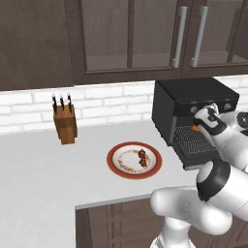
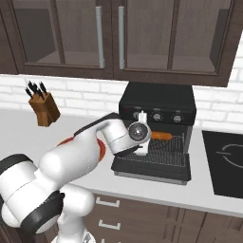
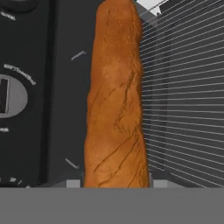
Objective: Pick up the kebab skewer and baguette bread, and place them inside the toaster oven. Close the toaster oven door and start by setting the timer.
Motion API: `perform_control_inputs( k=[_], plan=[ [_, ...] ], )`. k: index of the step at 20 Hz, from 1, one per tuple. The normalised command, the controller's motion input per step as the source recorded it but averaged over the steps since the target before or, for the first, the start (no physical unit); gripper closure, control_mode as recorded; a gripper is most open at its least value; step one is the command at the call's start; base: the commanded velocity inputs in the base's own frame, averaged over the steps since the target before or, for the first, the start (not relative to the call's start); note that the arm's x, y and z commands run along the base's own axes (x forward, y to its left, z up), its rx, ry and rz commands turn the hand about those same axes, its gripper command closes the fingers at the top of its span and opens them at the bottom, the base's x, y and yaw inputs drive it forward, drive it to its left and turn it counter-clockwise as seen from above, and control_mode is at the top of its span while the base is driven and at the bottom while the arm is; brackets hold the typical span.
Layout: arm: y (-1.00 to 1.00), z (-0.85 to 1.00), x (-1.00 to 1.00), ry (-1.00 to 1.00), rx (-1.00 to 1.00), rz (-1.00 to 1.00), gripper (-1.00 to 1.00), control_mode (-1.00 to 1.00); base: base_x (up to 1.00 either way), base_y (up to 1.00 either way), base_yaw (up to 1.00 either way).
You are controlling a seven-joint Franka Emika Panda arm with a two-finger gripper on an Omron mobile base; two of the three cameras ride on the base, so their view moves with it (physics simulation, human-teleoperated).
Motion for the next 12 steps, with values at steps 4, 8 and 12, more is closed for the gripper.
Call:
perform_control_inputs(
  k=[4, 8, 12],
  plan=[
    [-0.06, -0.2, 0.15, 0.0, 0.01, 0.0, 1.0, -1.0, 0.0, 0.0, 0.0],
    [-0.03, -0.19, 0.18, 0.0, 0.0, 0.0, 1.0, -1.0, 0.0, 0.0, 0.0],
    [0.0, -0.16, 0.22, 0.0, 0.0, 0.0, 1.0, -1.0, 0.0, 0.0, 0.0]
  ],
)
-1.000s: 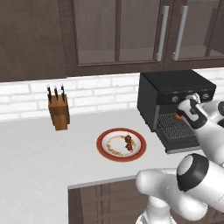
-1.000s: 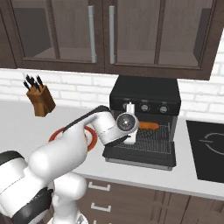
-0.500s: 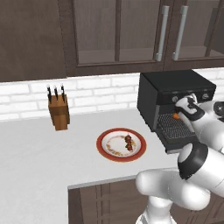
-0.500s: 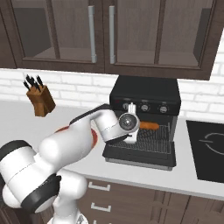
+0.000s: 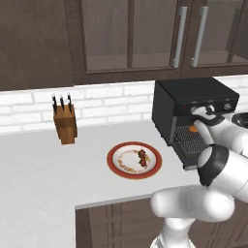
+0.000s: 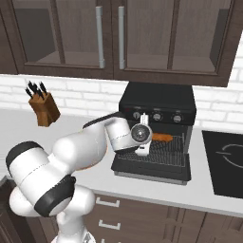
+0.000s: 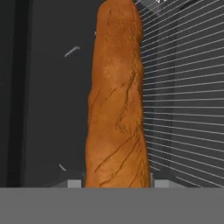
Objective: Pick up the kebab skewer and baguette bread, and place them inside the toaster oven. Close the toaster oven door and start by setting the timer.
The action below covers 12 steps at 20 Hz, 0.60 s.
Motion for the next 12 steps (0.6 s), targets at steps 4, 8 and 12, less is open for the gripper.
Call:
perform_control_inputs(
  k=[4, 8, 12],
  plan=[
    [-0.03, -0.14, 0.21, 0.0, 0.0, 0.0, 1.0, -1.0, 0.0, 0.0, 0.0],
    [-0.04, -0.12, 0.21, 0.0, 0.0, 0.0, 1.0, -1.0, 0.0, 0.0, 0.0],
    [-0.04, -0.1, 0.21, 0.0, 0.0, 0.0, 1.0, -1.0, 0.0, 0.0, 0.0]
  ],
)
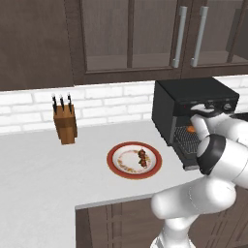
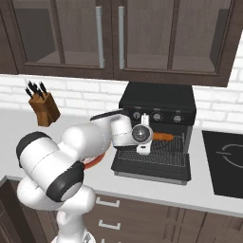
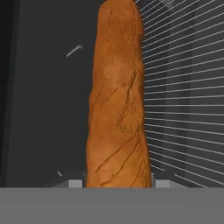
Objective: Pick up the kebab skewer and baguette bread, and place them inside the toaster oven. Close the toaster oven door and start by setting the timer.
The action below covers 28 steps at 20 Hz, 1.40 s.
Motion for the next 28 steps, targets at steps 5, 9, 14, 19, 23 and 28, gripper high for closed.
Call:
perform_control_inputs(
  k=[5, 9, 14, 19, 23, 28],
  plan=[
    [-0.03, -0.09, 0.2, 0.0, 0.0, 0.0, 1.0, -1.0, 0.0, 0.0, 0.0],
    [0.0, 0.0, 0.02, 0.0, 0.0, 0.0, -1.0, -1.0, 0.0, 0.0, 0.0],
    [0.0, 0.0, 0.0, 0.0, 0.0, 0.0, -1.0, -1.0, 0.0, 0.0, 0.0],
    [0.0, 0.02, 0.02, 0.0, 0.0, 0.0, -1.0, -1.0, 0.0, 0.0, 0.0],
    [-0.19, 0.35, -0.1, 0.0, -0.04, 0.0, -1.0, -1.0, 0.0, 0.0, 0.0],
    [-0.25, 0.54, -0.37, 0.05, -0.08, 0.0, -1.0, -1.0, 0.0, 0.0, 0.0]
  ],
)
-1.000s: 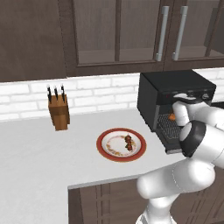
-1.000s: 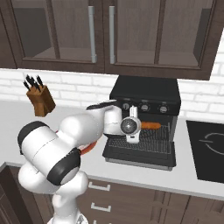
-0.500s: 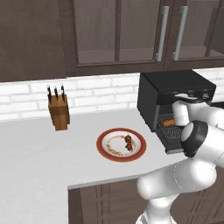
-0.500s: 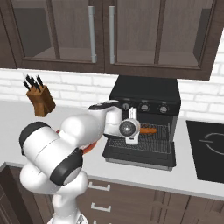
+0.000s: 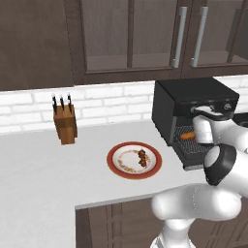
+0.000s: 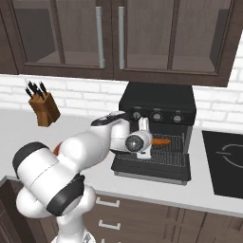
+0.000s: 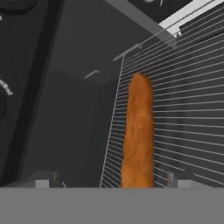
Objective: Pick up the kebab skewer and baguette bread, and place them inside the toaster oven. Close the toaster oven door and start by setting the timer.
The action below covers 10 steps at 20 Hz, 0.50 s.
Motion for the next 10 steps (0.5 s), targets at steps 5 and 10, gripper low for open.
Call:
perform_control_inputs(
  k=[5, 10],
  plan=[
    [-0.02, 0.48, -0.7, 0.15, -0.16, 0.01, -1.0, -1.0, 0.0, 0.0, 0.0],
    [0.0, 0.82, -0.56, 0.26, -0.18, 0.04, -1.0, -1.0, 0.0, 0.0, 0.0]
  ],
)
